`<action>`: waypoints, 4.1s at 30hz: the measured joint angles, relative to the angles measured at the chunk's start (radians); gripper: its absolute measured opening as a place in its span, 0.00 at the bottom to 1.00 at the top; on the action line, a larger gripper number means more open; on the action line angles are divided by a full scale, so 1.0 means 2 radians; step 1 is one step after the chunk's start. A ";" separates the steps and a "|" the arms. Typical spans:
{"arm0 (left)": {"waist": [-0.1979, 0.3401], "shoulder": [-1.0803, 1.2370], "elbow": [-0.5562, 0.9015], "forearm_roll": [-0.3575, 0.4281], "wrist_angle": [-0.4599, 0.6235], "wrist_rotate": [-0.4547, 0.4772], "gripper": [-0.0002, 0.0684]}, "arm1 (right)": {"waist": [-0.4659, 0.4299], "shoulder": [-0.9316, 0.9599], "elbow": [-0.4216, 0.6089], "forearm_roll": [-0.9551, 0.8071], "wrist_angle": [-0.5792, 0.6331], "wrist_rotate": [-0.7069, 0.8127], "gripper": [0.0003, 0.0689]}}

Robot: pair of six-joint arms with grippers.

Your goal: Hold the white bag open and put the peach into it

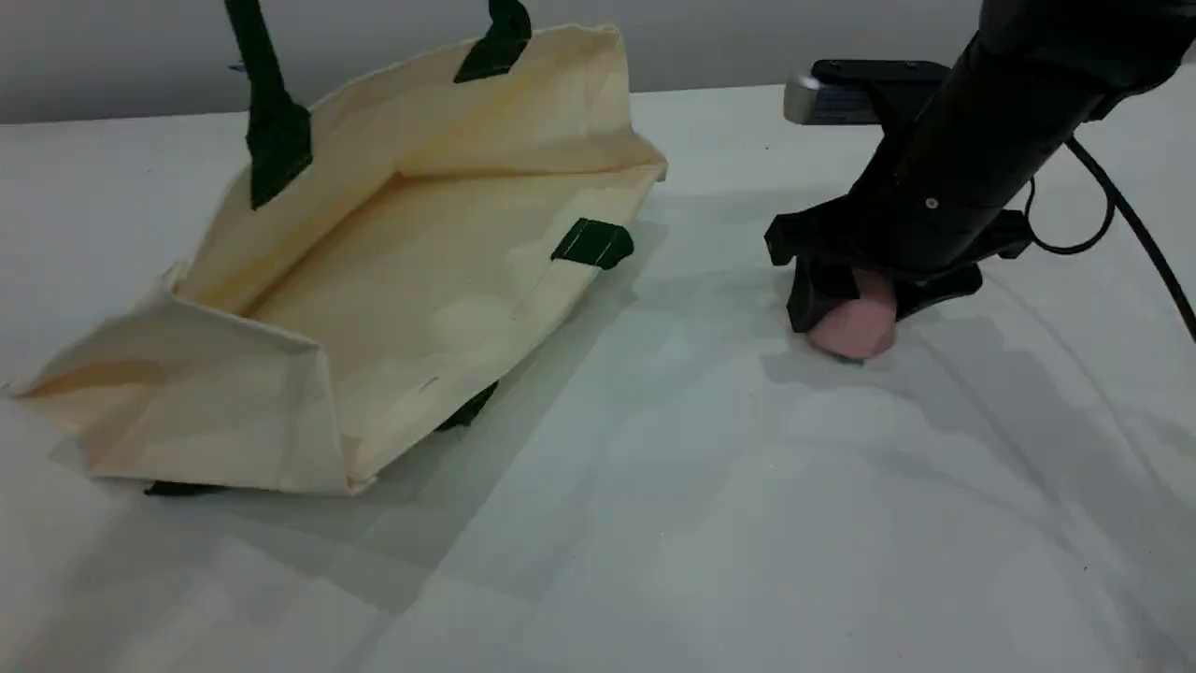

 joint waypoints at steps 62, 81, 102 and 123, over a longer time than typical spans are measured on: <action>0.000 0.004 -0.056 -0.014 0.012 -0.001 0.13 | 0.191 -0.085 -0.065 0.244 -0.014 -0.453 0.61; 0.000 0.004 -0.056 -0.015 0.012 -0.001 0.13 | 0.205 0.012 -0.146 0.391 -0.039 -0.567 0.61; 0.000 0.004 -0.056 -0.012 0.012 -0.001 0.13 | 0.205 0.008 -0.149 0.436 -0.035 -0.582 0.79; 0.000 -0.005 -0.056 -0.008 0.013 0.021 0.13 | 0.161 -0.036 -0.148 0.300 0.021 -0.541 0.80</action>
